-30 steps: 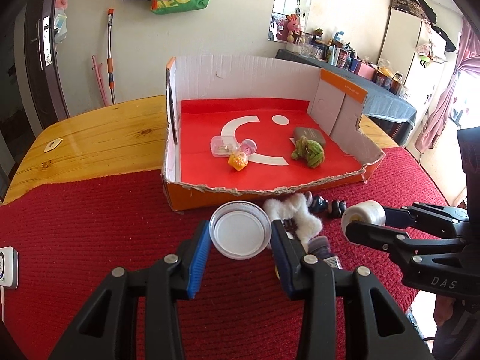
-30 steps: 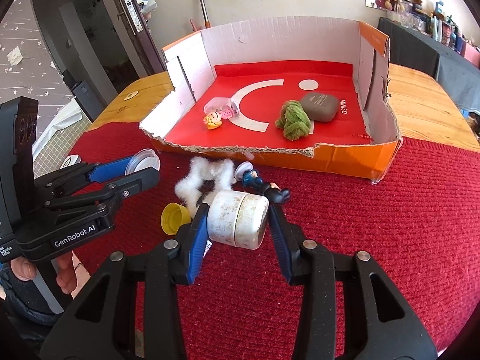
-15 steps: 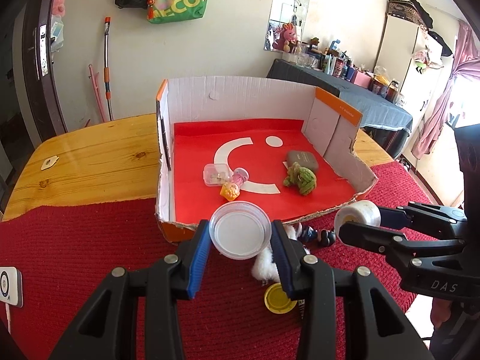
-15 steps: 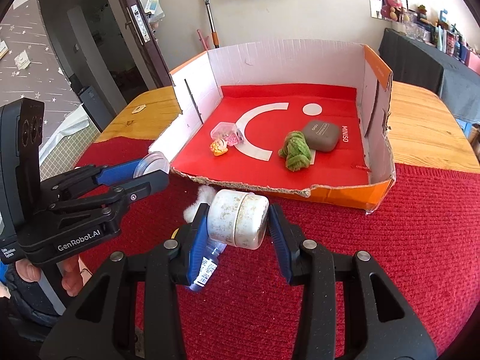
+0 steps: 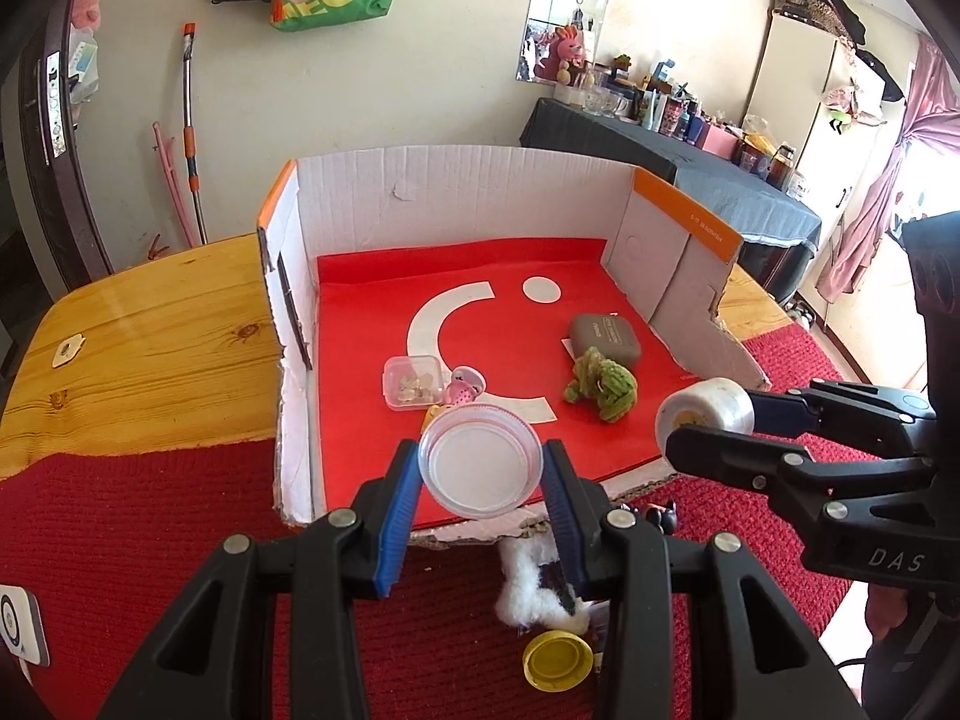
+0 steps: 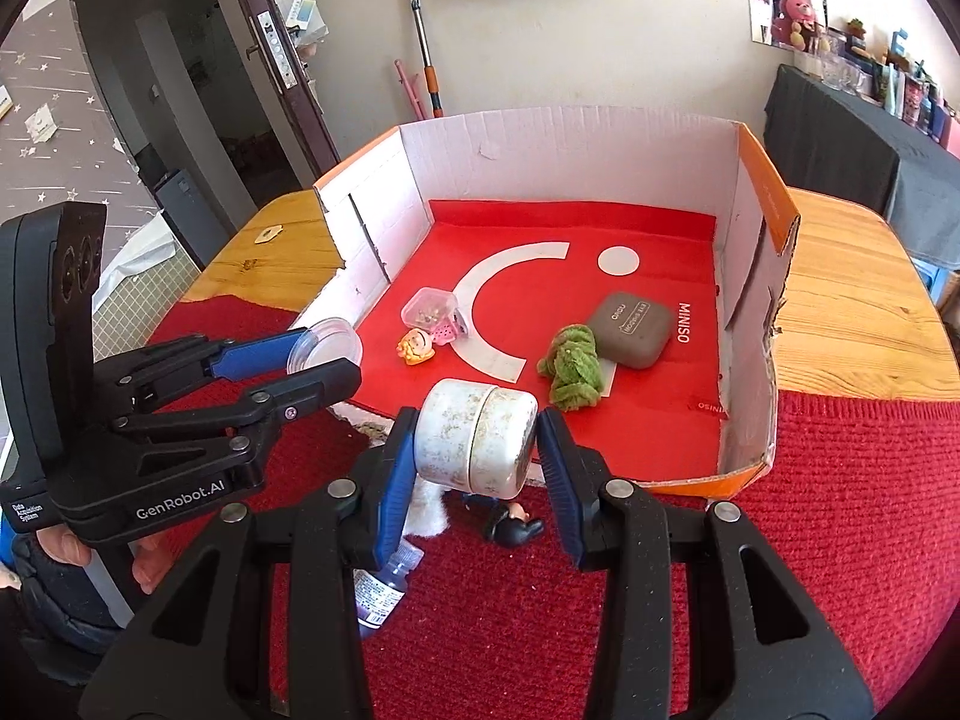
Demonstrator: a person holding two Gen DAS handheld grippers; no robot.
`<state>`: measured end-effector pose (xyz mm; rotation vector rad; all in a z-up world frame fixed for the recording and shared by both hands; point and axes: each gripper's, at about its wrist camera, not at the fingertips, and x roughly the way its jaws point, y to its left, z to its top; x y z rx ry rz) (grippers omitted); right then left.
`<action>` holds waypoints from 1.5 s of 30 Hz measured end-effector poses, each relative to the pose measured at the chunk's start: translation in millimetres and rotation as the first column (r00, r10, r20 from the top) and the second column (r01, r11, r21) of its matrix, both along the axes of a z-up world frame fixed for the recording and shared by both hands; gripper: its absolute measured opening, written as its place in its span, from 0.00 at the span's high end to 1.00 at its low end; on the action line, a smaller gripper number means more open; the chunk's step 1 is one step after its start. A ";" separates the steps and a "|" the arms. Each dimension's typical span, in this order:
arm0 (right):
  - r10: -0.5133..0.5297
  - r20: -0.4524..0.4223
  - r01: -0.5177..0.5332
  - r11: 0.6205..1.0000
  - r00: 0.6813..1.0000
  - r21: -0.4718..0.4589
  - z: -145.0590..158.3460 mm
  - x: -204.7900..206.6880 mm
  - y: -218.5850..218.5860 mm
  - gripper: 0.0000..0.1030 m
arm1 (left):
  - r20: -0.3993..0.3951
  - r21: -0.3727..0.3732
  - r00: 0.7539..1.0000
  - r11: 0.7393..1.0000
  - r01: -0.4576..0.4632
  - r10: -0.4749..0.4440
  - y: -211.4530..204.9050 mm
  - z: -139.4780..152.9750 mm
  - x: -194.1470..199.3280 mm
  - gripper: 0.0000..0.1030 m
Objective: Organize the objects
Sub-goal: 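Carry the lid and cream jar over the box wall above the red sheet, then lower the lid and jar onto the red sheet and open both tools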
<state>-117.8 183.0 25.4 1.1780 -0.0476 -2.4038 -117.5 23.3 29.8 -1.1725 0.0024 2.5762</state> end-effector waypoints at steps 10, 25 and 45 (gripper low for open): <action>0.014 0.090 -0.015 1.000 0.996 0.004 -19.2 -29.8 -1.2 0.63 | 0.102 -0.006 0.994 0.999 0.043 -0.042 5.4 -23.6 -26.9 0.59; 0.019 0.162 -0.021 1.000 0.987 0.015 -40.3 -50.4 -2.4 0.63 | 0.157 -0.018 0.986 0.998 0.058 -0.054 7.9 -41.5 -47.4 0.59; -0.056 0.125 0.046 0.995 0.991 0.083 -48.5 -66.1 8.5 0.63 | 0.140 -0.035 0.990 0.999 0.039 -0.034 13.1 -49.7 -65.9 0.59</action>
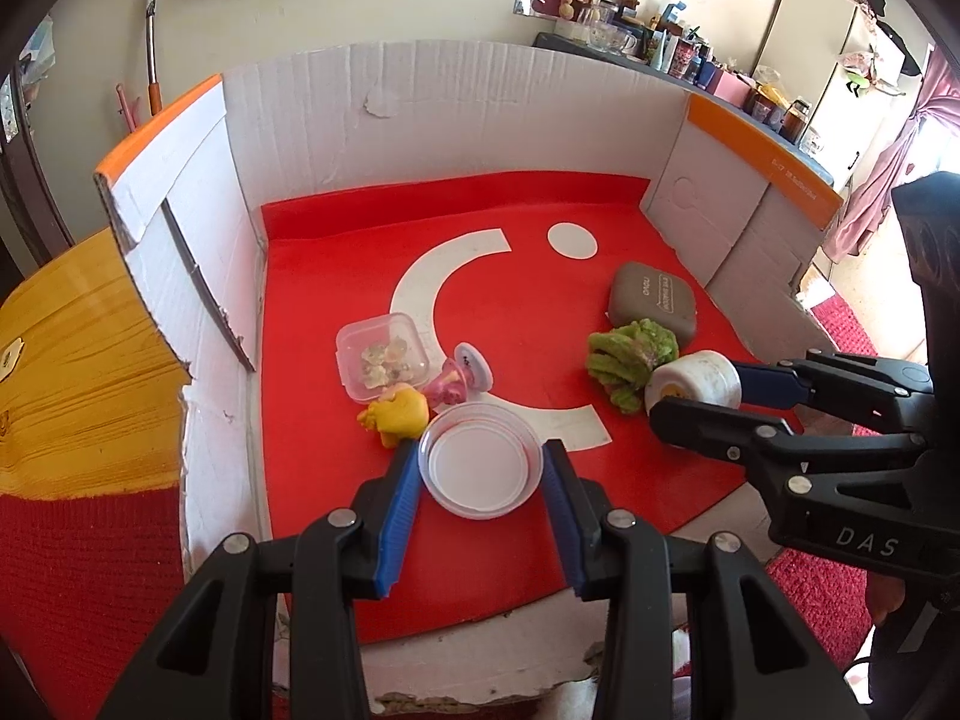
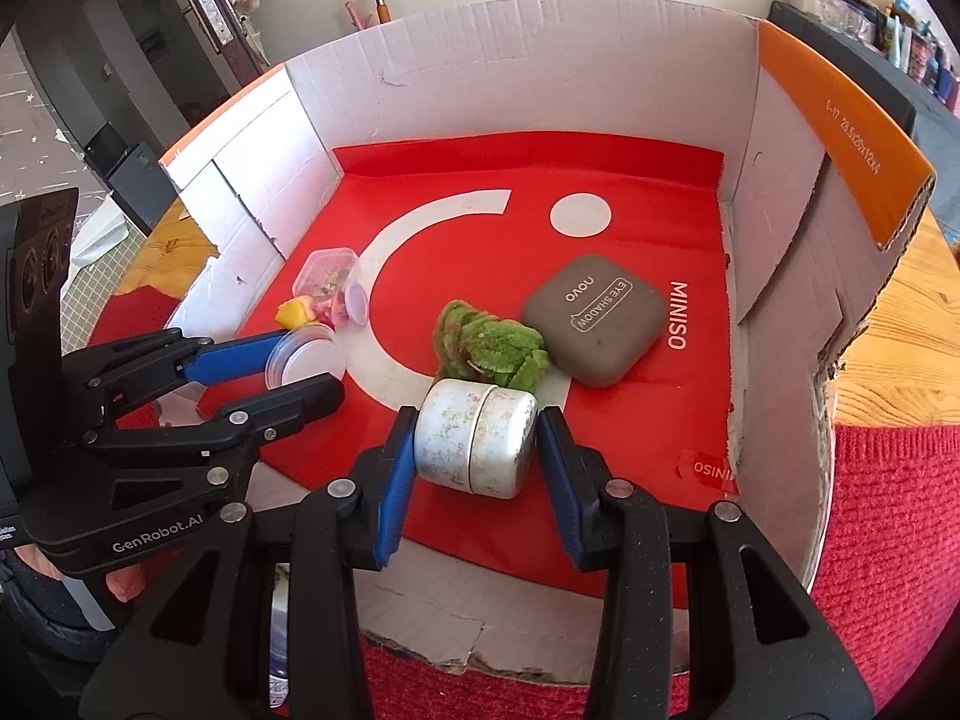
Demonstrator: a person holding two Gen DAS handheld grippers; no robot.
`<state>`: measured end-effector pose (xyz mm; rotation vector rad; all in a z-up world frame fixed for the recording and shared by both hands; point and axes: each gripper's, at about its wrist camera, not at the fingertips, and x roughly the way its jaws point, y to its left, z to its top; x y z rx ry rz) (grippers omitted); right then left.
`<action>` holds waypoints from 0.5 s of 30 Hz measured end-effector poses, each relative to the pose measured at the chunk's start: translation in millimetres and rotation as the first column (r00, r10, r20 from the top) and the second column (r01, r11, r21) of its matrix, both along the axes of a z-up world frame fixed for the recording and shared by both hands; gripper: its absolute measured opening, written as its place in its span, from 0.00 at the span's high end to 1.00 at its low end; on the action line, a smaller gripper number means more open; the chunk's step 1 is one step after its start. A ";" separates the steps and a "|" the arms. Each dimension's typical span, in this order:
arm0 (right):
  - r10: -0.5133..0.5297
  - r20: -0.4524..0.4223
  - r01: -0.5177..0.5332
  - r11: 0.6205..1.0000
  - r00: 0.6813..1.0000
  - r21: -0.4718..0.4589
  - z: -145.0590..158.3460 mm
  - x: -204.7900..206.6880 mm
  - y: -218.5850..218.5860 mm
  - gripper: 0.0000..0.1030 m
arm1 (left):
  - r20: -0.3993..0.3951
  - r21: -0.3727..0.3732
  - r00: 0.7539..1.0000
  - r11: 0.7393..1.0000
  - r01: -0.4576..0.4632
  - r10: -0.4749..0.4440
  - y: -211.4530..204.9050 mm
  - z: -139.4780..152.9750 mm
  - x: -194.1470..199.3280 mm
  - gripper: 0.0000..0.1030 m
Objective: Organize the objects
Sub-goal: 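Lower the lid and jar onto the red sheet and open both tools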
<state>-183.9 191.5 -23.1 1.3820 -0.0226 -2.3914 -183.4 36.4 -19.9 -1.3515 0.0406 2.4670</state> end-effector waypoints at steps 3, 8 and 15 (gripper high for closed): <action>-0.019 -0.019 0.019 1.000 1.000 0.014 0.2 -2.1 2.9 0.63 | -0.001 0.002 1.000 1.000 -0.005 0.005 -1.0 -0.6 -1.9 0.59; -0.033 -0.030 0.034 0.999 0.999 0.021 -2.7 -5.2 3.9 0.69 | -0.006 -0.003 1.000 1.000 -0.010 0.010 -0.7 -1.4 -2.6 0.59; -0.036 -0.037 0.037 0.999 0.999 0.013 -3.1 -4.8 4.1 0.70 | -0.008 0.001 1.000 1.000 -0.017 0.017 -1.3 -1.7 -2.8 0.59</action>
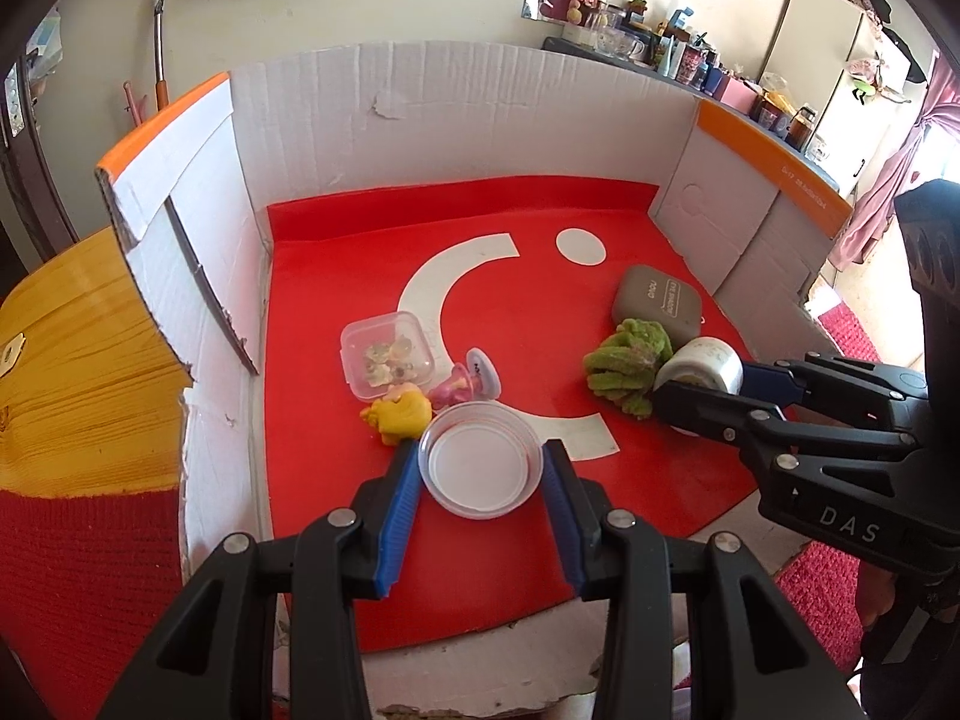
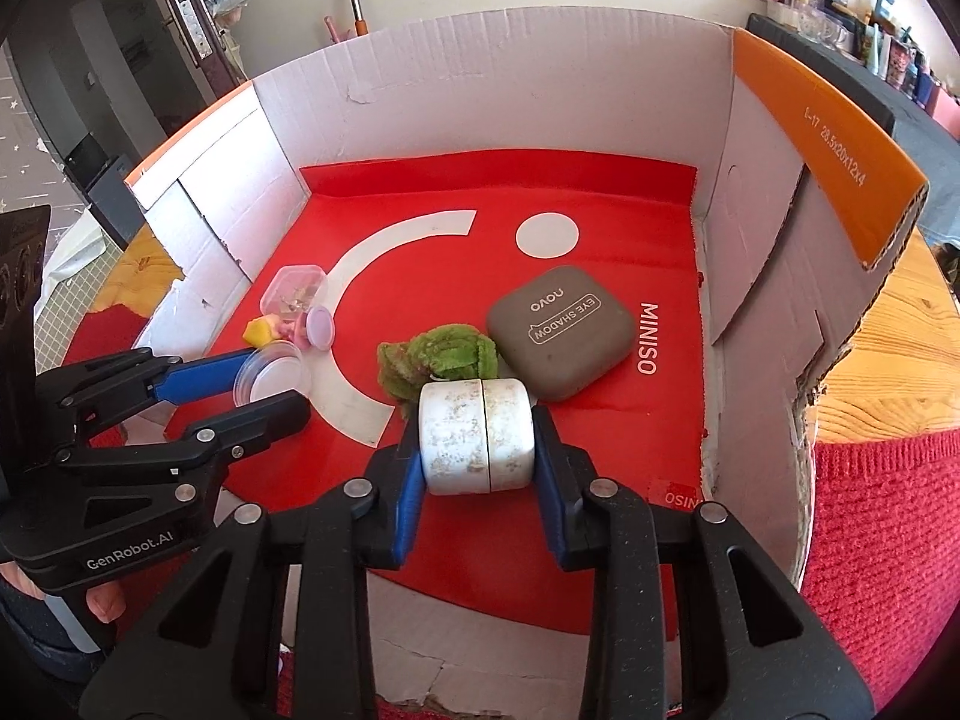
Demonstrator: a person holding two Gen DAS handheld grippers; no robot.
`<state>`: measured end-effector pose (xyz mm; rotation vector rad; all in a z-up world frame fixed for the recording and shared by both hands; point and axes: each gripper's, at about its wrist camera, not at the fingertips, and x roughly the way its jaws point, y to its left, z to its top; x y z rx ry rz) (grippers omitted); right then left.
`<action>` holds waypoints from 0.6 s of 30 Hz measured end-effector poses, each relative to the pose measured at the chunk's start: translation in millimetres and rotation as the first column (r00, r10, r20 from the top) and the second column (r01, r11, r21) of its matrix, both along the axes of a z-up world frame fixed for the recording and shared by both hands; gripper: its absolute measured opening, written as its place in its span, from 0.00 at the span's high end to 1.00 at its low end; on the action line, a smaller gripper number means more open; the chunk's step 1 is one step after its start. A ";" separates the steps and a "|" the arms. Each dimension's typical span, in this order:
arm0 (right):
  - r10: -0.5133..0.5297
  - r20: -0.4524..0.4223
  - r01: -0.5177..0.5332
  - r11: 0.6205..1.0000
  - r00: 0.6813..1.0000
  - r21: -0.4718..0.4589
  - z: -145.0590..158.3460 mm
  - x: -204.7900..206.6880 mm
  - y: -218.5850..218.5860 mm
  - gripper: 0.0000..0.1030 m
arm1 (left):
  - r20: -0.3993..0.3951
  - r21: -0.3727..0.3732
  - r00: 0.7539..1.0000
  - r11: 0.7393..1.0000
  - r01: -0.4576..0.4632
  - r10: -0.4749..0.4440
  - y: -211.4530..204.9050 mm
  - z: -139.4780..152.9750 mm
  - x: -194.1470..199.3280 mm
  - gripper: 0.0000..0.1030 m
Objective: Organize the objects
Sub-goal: 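Lower the lid and jar onto the red sheet and open both tools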
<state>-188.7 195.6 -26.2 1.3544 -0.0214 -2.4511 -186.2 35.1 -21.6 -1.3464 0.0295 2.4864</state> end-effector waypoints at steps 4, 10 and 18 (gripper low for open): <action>0.003 0.000 -0.003 1.000 1.000 0.001 -0.6 -0.9 -0.7 0.70 | -0.001 -0.004 1.000 1.000 0.000 0.000 0.3 -0.5 0.2 0.59; 0.005 0.001 -0.005 1.000 1.000 -0.002 0.5 0.9 0.4 0.70 | -0.003 -0.006 1.000 1.000 -0.007 0.007 0.5 -0.5 0.2 0.59; 0.009 -0.004 -0.009 1.000 1.000 0.003 2.4 3.7 -0.6 0.70 | -0.011 -0.012 1.000 1.000 -0.012 0.012 0.2 0.5 2.3 0.54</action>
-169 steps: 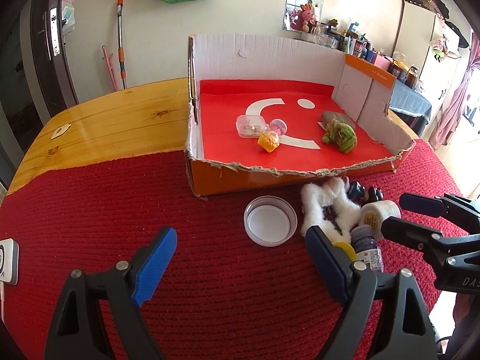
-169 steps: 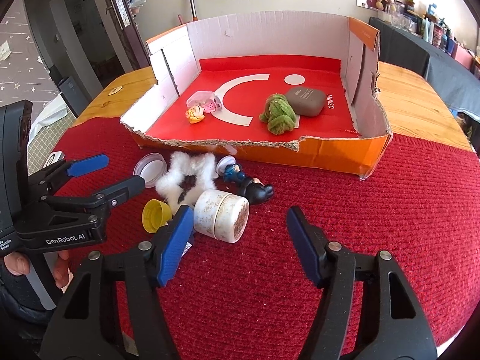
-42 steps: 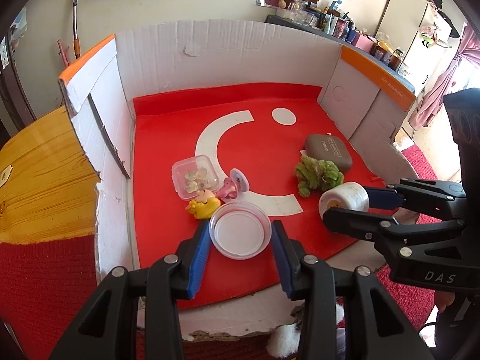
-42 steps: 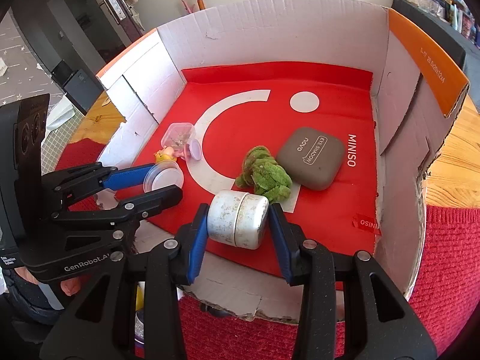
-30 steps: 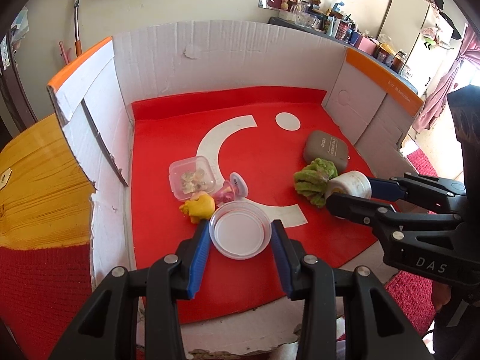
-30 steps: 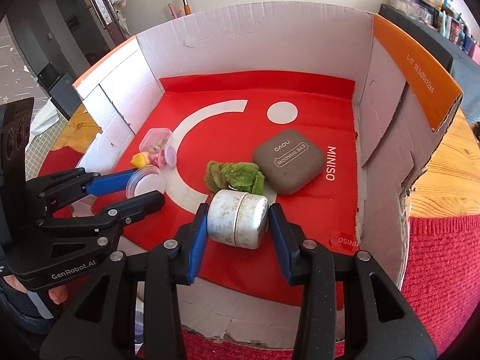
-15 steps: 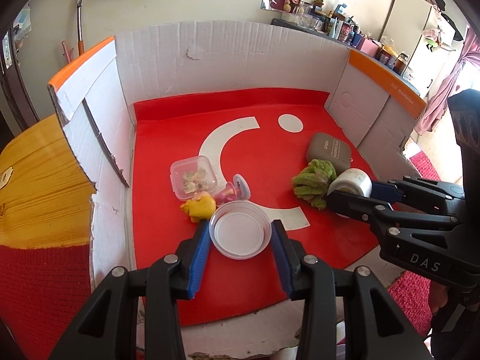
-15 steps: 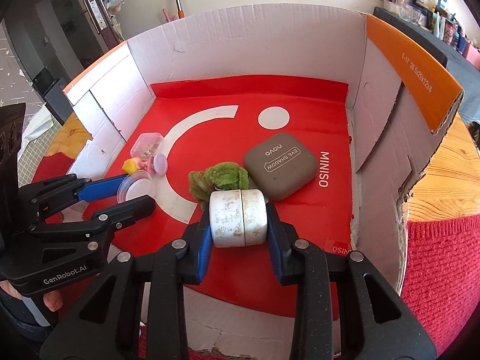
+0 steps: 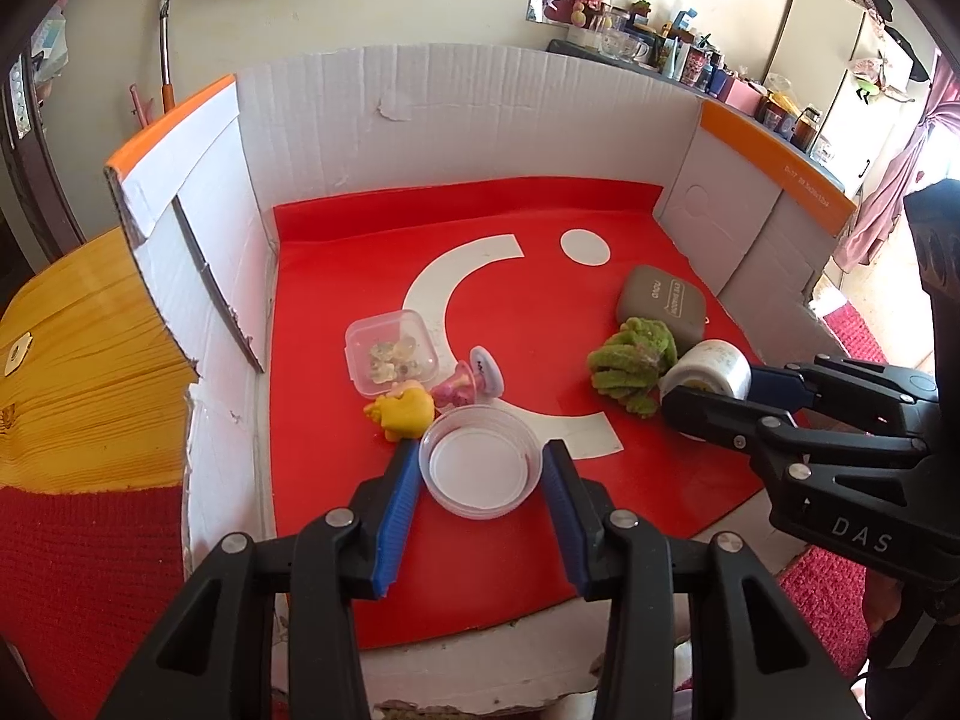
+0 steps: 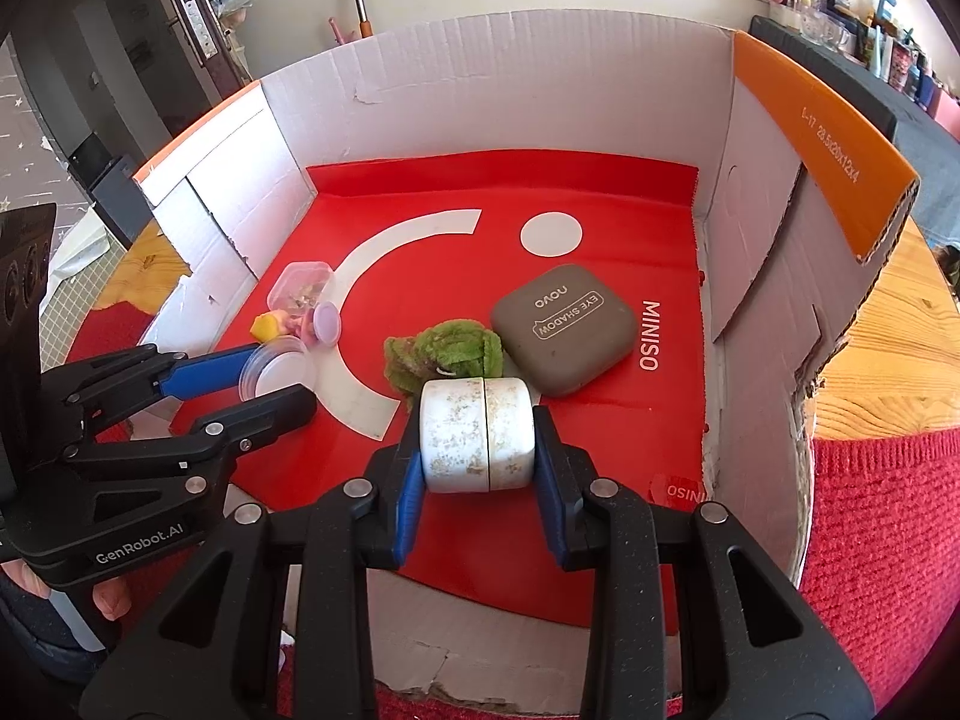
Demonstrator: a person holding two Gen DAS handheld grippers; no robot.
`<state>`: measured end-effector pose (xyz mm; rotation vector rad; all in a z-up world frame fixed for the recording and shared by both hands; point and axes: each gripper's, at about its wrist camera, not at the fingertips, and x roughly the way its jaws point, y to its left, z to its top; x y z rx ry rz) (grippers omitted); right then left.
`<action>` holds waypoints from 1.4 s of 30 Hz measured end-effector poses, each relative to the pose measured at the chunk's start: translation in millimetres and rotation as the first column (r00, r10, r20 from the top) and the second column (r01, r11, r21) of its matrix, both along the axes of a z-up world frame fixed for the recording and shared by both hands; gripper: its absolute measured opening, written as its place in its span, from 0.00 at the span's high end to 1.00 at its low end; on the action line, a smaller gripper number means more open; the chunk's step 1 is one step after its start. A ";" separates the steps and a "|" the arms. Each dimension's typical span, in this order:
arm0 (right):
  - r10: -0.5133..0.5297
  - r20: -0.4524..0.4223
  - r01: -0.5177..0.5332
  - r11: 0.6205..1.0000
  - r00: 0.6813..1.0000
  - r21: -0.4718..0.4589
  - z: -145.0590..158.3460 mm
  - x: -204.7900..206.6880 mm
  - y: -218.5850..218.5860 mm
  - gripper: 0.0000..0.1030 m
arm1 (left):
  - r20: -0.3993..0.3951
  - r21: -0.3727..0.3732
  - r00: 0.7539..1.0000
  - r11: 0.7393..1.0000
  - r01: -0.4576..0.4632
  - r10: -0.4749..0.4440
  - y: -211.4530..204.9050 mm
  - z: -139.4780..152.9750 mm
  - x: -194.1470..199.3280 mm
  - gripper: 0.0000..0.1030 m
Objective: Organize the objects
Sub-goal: 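Lower the lid and jar onto the red sheet and open both tools, then lift both open tools out of the box back over the item pile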
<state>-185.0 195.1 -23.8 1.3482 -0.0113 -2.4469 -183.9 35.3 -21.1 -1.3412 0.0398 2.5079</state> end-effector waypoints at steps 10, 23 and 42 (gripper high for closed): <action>0.003 -0.021 -0.003 1.000 1.000 -0.006 3.3 7.3 0.4 0.55 | -0.015 -0.005 1.000 1.000 -0.001 0.001 0.5 2.4 5.5 0.49; 0.007 -0.043 -0.007 1.000 0.999 -0.010 11.4 18.0 0.8 0.48 | -0.062 -0.013 0.998 1.000 -0.009 0.008 1.2 15.5 18.7 0.34; -0.014 -0.090 0.012 1.000 0.996 -0.024 30.9 46.3 6.3 0.29 | -0.132 -0.025 0.991 0.999 -0.039 0.035 -7.0 33.5 45.6 0.20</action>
